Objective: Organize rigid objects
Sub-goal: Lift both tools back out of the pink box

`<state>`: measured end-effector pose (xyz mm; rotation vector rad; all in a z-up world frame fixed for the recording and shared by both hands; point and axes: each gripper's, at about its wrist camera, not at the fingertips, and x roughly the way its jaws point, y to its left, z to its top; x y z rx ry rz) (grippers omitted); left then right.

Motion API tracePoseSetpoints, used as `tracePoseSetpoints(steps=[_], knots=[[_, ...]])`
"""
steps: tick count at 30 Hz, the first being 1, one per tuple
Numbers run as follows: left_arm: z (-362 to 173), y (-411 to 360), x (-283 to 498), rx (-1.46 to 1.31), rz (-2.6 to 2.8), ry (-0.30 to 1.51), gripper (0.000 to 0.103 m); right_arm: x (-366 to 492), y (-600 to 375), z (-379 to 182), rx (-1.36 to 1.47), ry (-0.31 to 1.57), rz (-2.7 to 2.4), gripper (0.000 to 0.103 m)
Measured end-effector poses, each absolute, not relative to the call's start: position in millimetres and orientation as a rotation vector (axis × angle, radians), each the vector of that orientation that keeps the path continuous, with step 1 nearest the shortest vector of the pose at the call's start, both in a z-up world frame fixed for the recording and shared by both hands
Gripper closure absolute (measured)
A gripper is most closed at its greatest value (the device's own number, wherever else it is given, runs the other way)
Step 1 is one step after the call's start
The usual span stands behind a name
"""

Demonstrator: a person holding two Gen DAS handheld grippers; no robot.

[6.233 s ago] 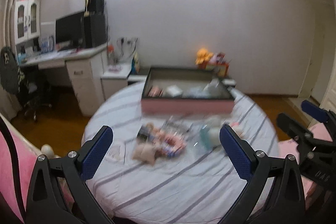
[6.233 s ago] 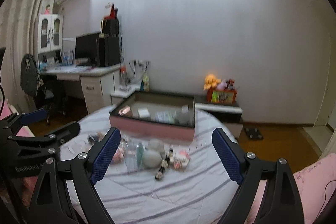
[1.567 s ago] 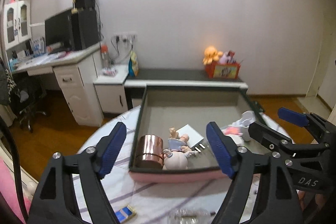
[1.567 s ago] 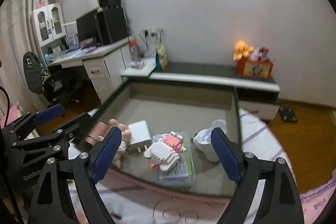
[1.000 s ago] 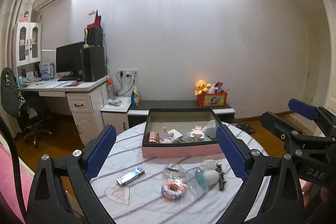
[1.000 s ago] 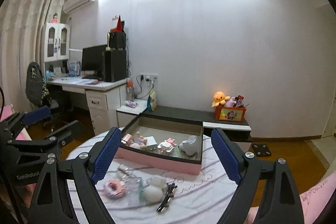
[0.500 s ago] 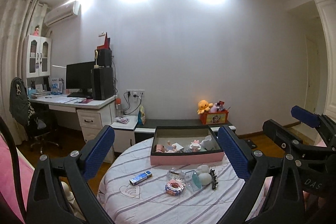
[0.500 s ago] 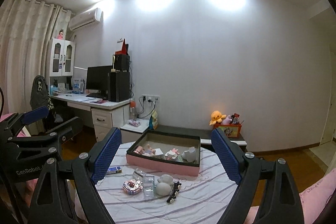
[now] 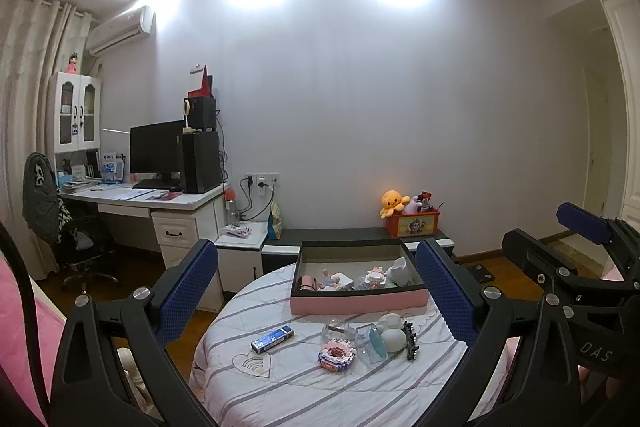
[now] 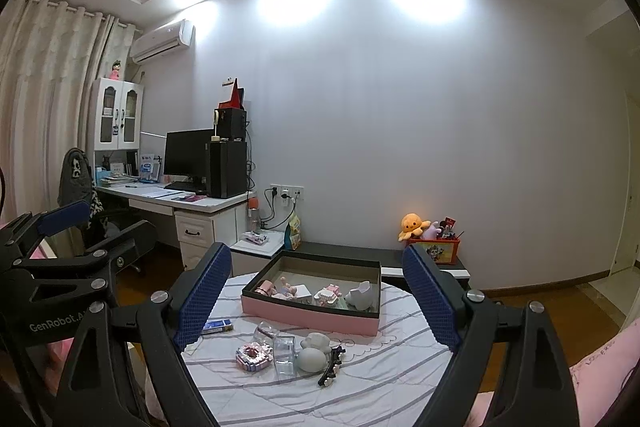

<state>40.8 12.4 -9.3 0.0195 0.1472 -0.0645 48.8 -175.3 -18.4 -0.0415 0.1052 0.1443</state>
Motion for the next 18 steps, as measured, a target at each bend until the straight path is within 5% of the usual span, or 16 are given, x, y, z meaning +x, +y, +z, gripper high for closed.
tracePoseSetpoints(steps=[18], knots=[[-52,19,89,-0.008,-0.129,0.315,0.000,85,-177,-51,-0.017,0.228,0.161,0.014]])
